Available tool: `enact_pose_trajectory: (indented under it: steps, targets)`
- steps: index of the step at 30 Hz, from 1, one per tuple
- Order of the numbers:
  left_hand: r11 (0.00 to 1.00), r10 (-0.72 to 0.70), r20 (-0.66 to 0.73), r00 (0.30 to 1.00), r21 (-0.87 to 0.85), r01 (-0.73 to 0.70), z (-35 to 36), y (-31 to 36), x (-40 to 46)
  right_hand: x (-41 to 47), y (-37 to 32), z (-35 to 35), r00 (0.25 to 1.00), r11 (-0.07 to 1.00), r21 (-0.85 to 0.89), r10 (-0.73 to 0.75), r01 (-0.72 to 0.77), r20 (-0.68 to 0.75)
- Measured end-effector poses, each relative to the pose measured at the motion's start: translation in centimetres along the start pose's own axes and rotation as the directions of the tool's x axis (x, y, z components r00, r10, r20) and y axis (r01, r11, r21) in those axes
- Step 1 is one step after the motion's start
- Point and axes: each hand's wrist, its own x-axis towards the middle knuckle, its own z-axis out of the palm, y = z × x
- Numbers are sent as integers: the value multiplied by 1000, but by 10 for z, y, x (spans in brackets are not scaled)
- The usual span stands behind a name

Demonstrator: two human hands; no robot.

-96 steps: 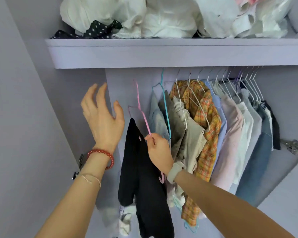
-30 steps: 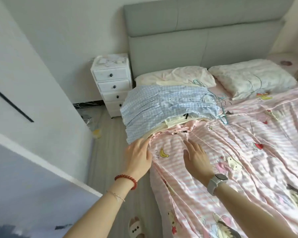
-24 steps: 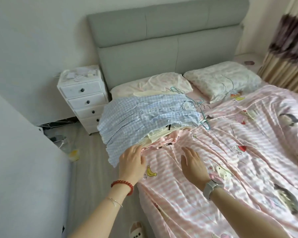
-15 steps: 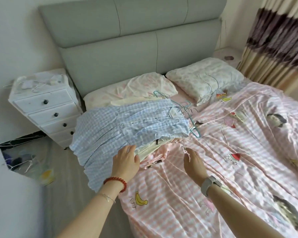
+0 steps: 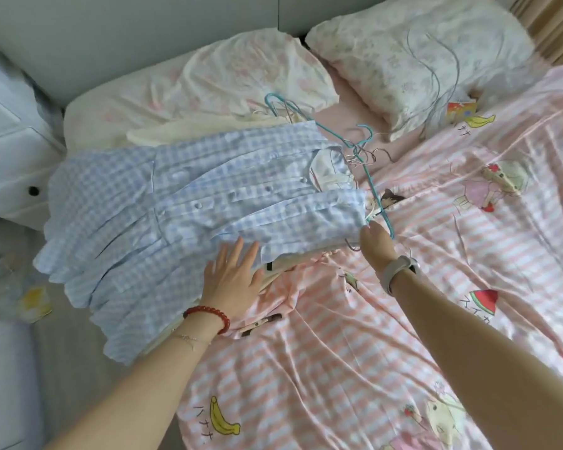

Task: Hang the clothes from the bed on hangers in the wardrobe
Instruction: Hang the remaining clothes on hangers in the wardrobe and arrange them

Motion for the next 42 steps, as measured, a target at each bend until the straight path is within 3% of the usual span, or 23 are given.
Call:
enact_pose_trajectory:
  steps: [5,9,12,15,18,21,24,26,28,32,36,39,42]
  targets:
    - [999,2,185,983,41,-10,25,-7,21,46,-4,14,983,978,126,175,-167,-51]
    - [997,-7,253,967,70,-11,27,-9,23,49,-28,10,983,982,102,166,-158,-77]
    - [1000,-21,270,963,26,14,17,-4,18,34,-46,10,969,989,138,79,-48,-235]
    - [984,-24,150,988,-172,50,-2,3,2,0,-52,9,925,957,207,-117,202,-361]
    - [958,-30,-150,988,-286,-14,-36,2,-9,-33,-58,2,891,916,194,-262,350,-371]
    - [955,8,-480,877,-257,-150,-94,2,-13,-59,-70,-13,829,864,108,-426,491,-362]
    - [984,103,-699,708,-32,-175,-157,2,-23,-87,-83,-31,714,744,13,-636,668,-295]
    - [991,135,-737,662,102,-89,-191,1,-36,-108,-94,-43,597,624,-37,-761,780,-255]
    - [992,118,-720,684,121,-44,-215,0,-55,-127,-106,-54,493,523,-68,-833,849,-252]
    - [976,64,-664,745,-115,-186,-224,-3,-118,-149,-121,-71,316,408,-369,-905,835,-287]
    - [914,-61,-637,768,-346,-214,-187,2,-196,-179,-128,-73,301,393,-502,-918,770,-257]
    - [850,-150,-601,785,-484,-209,-145,7,-260,-214,-125,-59,316,362,-445,-932,819,-177]
    - [776,-244,-583,775,-596,-204,-102,1,-325,-257,-111,-34,232,239,-420,-970,876,-67]
